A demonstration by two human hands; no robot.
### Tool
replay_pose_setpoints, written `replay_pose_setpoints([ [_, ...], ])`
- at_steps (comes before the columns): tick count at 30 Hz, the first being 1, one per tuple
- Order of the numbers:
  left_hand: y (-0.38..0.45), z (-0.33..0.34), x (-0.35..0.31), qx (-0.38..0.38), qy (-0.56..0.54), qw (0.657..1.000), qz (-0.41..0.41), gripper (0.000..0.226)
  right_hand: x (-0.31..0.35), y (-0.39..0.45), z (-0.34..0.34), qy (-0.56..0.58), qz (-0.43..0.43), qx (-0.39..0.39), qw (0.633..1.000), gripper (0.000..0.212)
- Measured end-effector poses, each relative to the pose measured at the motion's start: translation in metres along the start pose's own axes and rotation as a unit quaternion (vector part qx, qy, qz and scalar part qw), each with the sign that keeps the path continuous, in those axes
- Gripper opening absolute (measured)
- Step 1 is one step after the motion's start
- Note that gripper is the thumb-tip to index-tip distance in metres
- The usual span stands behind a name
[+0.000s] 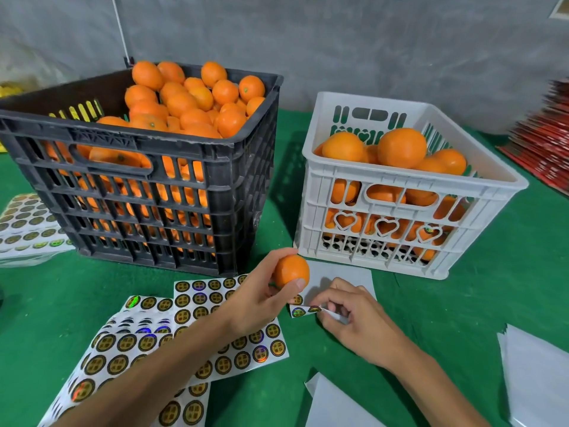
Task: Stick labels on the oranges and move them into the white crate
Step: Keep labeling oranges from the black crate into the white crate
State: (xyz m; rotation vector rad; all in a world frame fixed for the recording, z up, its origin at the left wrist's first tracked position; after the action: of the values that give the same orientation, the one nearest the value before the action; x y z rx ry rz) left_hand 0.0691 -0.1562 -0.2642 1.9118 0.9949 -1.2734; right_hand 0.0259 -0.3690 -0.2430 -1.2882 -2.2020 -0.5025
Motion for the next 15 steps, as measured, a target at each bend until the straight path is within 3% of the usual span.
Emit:
replay_pose_setpoints([
  [4, 0.001, 0.002, 0.003, 0.005, 0.002, 1.000, 0.000, 0.059, 0.001, -0.001, 0.000, 0.041, -0.001, -0.005, 0.999, 0.017],
  [12, 0.004, 0.001, 0.005, -0.016, 0.009, 1.000, -0.007, 0.054, 0.020, -0.006, -0.005, 0.018, -0.053, -0.060, 0.997, 0.011],
  [15, 0.006, -0.001, 0.002, -0.033, 0.020, 0.999, -0.015, 0.047, 0.028, -0.006, -0.011, 0.179, -0.054, -0.046, 0.981, 0.009],
])
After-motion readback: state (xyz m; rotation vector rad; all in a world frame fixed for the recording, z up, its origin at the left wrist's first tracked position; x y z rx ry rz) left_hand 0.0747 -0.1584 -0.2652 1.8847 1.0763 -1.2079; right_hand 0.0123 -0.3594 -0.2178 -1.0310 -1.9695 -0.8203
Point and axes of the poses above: each hand's wrist, its own y-axis towards the middle knuckle, its own z-axis out of the palm, x = y × z, the point moved 3 cm from there along y, towards the middle knuckle, and after that the axes turned 8 degrees about x, right-handed, at the moved point
